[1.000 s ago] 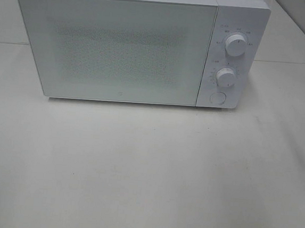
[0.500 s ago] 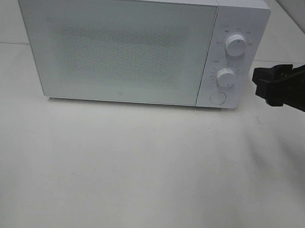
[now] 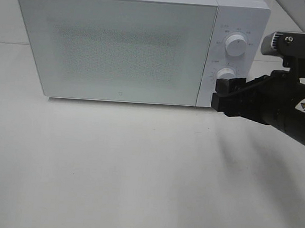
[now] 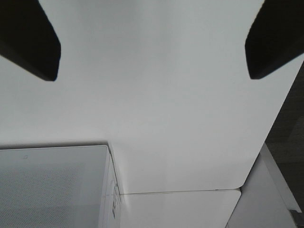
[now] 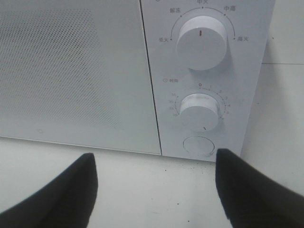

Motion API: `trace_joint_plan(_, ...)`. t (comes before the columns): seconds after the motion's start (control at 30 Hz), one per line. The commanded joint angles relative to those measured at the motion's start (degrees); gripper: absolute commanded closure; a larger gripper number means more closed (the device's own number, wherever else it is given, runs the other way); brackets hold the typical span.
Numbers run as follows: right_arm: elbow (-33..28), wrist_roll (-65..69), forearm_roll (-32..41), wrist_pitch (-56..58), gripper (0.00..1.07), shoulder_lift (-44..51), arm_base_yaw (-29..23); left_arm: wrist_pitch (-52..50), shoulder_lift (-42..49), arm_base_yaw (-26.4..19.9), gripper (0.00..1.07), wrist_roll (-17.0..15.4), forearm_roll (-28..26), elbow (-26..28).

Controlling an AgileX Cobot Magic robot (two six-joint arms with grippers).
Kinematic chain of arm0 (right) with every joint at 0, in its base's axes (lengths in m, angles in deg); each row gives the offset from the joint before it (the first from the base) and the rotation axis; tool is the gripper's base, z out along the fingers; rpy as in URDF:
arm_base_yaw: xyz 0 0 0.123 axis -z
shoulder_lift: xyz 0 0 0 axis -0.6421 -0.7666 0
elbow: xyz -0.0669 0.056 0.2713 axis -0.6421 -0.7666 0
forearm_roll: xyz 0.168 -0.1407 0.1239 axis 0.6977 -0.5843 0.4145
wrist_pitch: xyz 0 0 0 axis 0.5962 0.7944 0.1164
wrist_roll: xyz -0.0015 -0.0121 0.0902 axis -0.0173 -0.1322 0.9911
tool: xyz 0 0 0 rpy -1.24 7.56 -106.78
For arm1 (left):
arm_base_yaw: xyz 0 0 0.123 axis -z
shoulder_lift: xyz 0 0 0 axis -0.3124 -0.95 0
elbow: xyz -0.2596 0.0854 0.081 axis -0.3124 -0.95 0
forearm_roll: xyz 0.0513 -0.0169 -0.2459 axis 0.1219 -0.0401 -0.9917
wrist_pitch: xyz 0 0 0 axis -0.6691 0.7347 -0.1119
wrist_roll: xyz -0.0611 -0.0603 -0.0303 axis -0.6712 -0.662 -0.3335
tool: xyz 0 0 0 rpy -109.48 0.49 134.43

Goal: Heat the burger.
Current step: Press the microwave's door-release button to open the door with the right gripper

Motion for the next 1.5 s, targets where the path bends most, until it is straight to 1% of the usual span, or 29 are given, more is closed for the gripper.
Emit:
trace_joint_plan(0.03,0.1,-6.0,8.4,-5.3,0.4,-1.3,-2.6,-0.9,0.9,-0.1,0.09,-0.2,0.1,0.0)
trace_joint_plan(0.07,0.1,-7.7,10.8,-6.8,0.4,-1.7,-3.4,-0.9,0.9,-0.1,0.09,-0.2,0.1,0.0)
trace_joint_plan(0.1,0.1,-10.8,16.0,-9.6,0.4,-2.5,-5.3,-0.9,0.9,-0.1,0.09,-0.2,0.1,0.0)
trace_joint_plan(0.13,0.1,-10.8,16.0,-9.6,0.4,-2.5,-5.3,-0.9,0.9,-0.1,0.09,-0.2,0.1,0.0)
trace_joint_plan(0.2,0.1,-12.8,21.7,-13.2,0.4,-3.7,-7.7,-0.9,0.9,-0.1,0.09,-0.2,0.1,0.0)
trace_joint_plan(0.23,0.1,-12.8,21.7,-13.2,0.4,-3.7,-7.7,-0.9,0.9,-0.1,0.09,-0.2,0.1,0.0)
trace_joint_plan(0.3,0.1,-12.3,26.1,-13.6,0.4,-4.5,-9.1,-0.9,0.9,-0.1,0.09,-0.2,0.1,0.0)
trace_joint_plan(0.37,0.1,-11.2,27.5,-13.4,0.4,-5.0,-9.2,-0.9,0.9,-0.1,0.09,-0.2,0.1,0.0)
trace_joint_plan(0.63,0.1,-3.6,26.8,-13.3,0.4,-5.8,-9.2,-0.9,0.9,-0.1,0.09,-0.2,0.1,0.0)
trace_joint_plan(0.7,0.1,7.5,24.9,-13.1,0.43,-5.8,-9.2,-0.9,0.9,-0.1,0.09,-0.2,0.1,0.0)
trace_joint_plan(0.73,0.1,7.5,24.9,-13.1,0.43,-5.8,-9.2,-0.9,0.9,-0.1,0.09,-0.2,0.1,0.0)
trace_joint_plan(0.77,0.1,11.5,23.9,-13.1,0.48,-5.8,-9.2,-0.9,0.9,-0.1,0.09,-0.2,0.1,0.0)
trace_joint_plan(0.8,0.1,11.5,23.9,-13.1,0.48,-5.8,-9.2,-0.9,0.9,-0.1,0.09,-0.2,0.1,0.0)
trace_joint_plan(0.83,0.1,20.1,22.2,-13.1,0.54,-5.8,-9.2,-0.9,0.9,-0.1,0.09,-0.2,0.1,0.0)
trace_joint_plan(0.87,0.1,23.8,21.4,-13.1,0.57,-5.8,-9.2,-0.9,0.9,-0.1,0.09,-0.2,0.1,0.0)
trace_joint_plan(0.9,0.1,23.8,21.4,-13.1,0.57,-5.8,-9.2,-0.9,0.9,-0.1,0.09,-0.2,0.1,0.0)
trace_joint_plan(0.93,0.1,33.3,19.7,-13.2,0.65,-5.8,-9.2,-0.9,0.9,-0.1,0.09,-0.2,0.1,0.0)
trace_joint_plan(0.97,0.1,37.2,19.0,-13.2,0.69,-5.8,-9.2,-0.9,0.9,-0.1,0.09,-0.2,0.1,0.0)
trace_joint_plan(1.0,0.1,37.2,19.0,-13.2,0.69,-5.8,-9.2,-0.9,0.9,-0.1,0.09,-0.2,0.1,0.0)
trace_joint_plan(1.03,0.1,46.7,17.9,-13.3,0.77,-5.8,-9.2,-0.9,0.9,-0.1,0.09,-0.2,0.1,0.0)
trace_joint_plan(1.07,0.1,51.2,17.5,-13.3,0.81,-5.8,-9.2,-0.9,0.9,-0.1,0.09,-0.2,0.1,0.0)
trace_joint_plan(1.1,0.1,51.2,17.5,-13.3,0.81,-5.8,-9.2,-0.9,0.9,-0.1,0.09,-0.2,0.1,0.0)
trace_joint_plan(1.13,0.1,58.3,16.7,-13.2,0.87,-5.9,-9.2,-0.9,0.9,-0.1,0.09,-0.2,0.1,0.0)
trace_joint_plan(1.17,0.1,58.3,16.7,-13.2,0.87,-5.9,-9.2,-0.9,0.9,-0.1,0.09,-0.2,0.1,0.0)
trace_joint_plan(1.2,0.1,64.2,16.4,-13.2,0.93,-6.0,-9.2,-0.9,0.9,-0.1,0.09,-0.2,0.1,0.0)
trace_joint_plan(1.23,0.1,67.0,16.4,-13.2,0.96,-6.0,-9.2,-0.9,0.9,-0.1,0.09,-0.2,0.1,0.0)
trace_joint_plan(1.27,0.1,67.0,16.4,-13.2,0.96,-6.0,-9.2,-0.9,0.9,-0.1,0.09,-0.2,0.1,0.0)
trace_joint_plan(1.33,0.1,74.0,16.4,-13.2,1.05,-6.0,-9.2,-0.9,0.9,-0.1,0.09,-0.2,0.1,0.0)
trace_joint_plan(1.5,0.1,75.2,16.4,-13.1,1.07,-6.6,-9.2,-0.9,0.9,-0.1,0.09,-0.2,0.1,0.0)
